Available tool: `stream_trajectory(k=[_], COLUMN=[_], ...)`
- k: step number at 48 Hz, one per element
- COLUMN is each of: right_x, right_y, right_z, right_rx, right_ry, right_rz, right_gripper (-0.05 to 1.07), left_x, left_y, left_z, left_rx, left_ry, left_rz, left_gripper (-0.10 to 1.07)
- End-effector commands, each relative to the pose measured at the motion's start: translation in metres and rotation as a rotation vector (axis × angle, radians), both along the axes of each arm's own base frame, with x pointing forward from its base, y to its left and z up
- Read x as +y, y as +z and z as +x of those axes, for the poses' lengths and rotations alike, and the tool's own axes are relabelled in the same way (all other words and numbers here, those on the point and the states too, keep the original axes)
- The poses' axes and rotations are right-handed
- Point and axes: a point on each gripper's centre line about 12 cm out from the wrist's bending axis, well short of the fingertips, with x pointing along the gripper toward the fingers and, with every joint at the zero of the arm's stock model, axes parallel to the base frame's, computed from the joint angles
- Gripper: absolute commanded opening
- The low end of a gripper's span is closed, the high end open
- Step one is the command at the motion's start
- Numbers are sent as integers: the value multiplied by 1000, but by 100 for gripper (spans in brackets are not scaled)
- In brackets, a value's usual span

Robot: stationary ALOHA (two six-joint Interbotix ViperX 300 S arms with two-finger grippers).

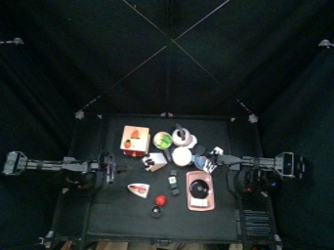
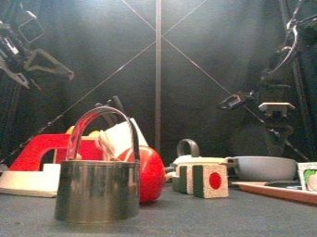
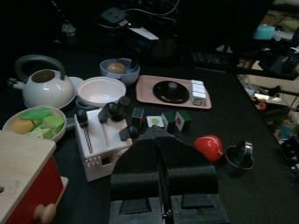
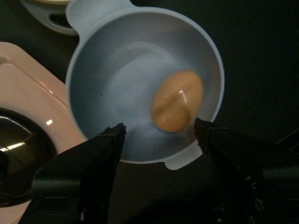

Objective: Grab egg

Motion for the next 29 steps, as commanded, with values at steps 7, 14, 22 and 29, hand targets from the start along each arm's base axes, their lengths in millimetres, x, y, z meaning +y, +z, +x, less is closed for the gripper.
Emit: stream_trajectory(k=[7,14,22,29], right_x=[-10,-19,-22,-21], right_y=[3,-3,-3,-4], right_z=[7,5,6,4], right_rx=[-62,-60,-62,-60], right_ry=[-43,-84,-78,-81], right_rz=[7,21,5,10], right_gripper=[95,95,95,95], left_x=[1,1,1,1], left_y=[5,5,4,4], left_z=[2,2,2,2], left_rx=[-12,-14,-12,-12], left_ry=[2,2,2,2], left_rz=[1,1,1,1], left_gripper=[0,0,0,0])
